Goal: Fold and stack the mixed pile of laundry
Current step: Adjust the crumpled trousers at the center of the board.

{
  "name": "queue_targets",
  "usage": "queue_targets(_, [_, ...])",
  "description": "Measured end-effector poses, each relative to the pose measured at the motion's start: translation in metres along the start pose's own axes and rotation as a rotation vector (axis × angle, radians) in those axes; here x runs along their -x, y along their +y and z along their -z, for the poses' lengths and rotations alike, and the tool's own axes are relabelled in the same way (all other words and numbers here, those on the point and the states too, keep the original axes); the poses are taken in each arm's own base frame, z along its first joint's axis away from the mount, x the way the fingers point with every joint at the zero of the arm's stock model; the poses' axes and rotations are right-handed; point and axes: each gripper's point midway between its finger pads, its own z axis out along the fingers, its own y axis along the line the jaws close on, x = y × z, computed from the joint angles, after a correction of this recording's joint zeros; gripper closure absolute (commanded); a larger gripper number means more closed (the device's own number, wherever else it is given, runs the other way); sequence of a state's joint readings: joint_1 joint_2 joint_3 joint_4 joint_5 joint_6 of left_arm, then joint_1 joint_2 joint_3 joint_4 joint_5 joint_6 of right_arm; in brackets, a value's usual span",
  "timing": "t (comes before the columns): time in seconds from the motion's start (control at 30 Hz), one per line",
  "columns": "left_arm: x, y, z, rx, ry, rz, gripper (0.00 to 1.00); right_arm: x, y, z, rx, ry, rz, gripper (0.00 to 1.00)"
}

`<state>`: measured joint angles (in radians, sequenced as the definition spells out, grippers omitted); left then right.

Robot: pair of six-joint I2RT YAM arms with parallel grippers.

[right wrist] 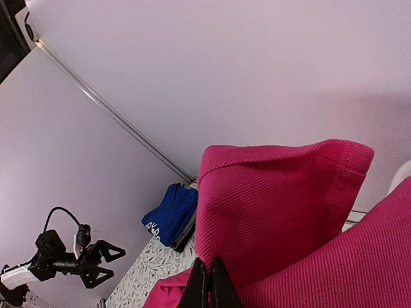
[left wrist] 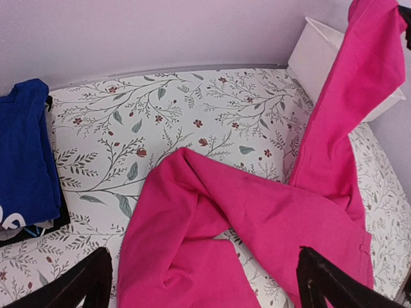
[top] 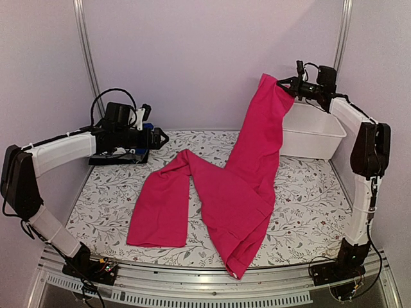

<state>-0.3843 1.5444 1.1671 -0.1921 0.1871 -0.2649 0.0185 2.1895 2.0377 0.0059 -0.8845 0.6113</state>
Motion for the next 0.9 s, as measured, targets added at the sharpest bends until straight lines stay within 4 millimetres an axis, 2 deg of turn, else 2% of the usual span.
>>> queue_targets(0.07, [-0.007,0.000,-0.001,-0.004,0.014,0.000,0.00,0.001,0.054,-0.003,0.052,0.004,0.071,1.00])
queue_targets(0.2, [-0.029,0.004,-0.002,-0.006,0.062,0.008,0.00,-0.029,0.166,-0.015,0.163,0.068,0.202,1.00])
queue_targets(0.33, [-0.058,0.008,-0.003,-0.003,0.120,0.023,0.00,-0.071,0.243,-0.022,0.249,0.145,0.287,1.00])
queue_targets(0.43, [-0.087,0.010,-0.004,-0.002,0.183,0.045,0.00,-0.096,0.282,-0.021,0.294,0.190,0.312,1.00])
queue_targets(0.6, [-0.147,0.006,-0.012,0.017,0.352,0.053,0.00,-0.119,0.308,-0.018,0.292,0.229,0.326,1.00])
queue_targets(0.77, [-0.224,0.012,-0.028,0.116,0.593,-0.012,0.00,-0.126,0.300,-0.017,0.223,0.247,0.330,1.00])
queue_targets(0.83, [-0.221,0.008,-0.034,0.140,0.601,-0.040,0.00,-0.124,0.295,-0.015,0.189,0.243,0.333,1.00])
queue_targets(0.9, [-0.222,0.012,-0.038,0.183,0.611,-0.070,0.00,-0.120,0.292,-0.011,0.161,0.235,0.335,1.00])
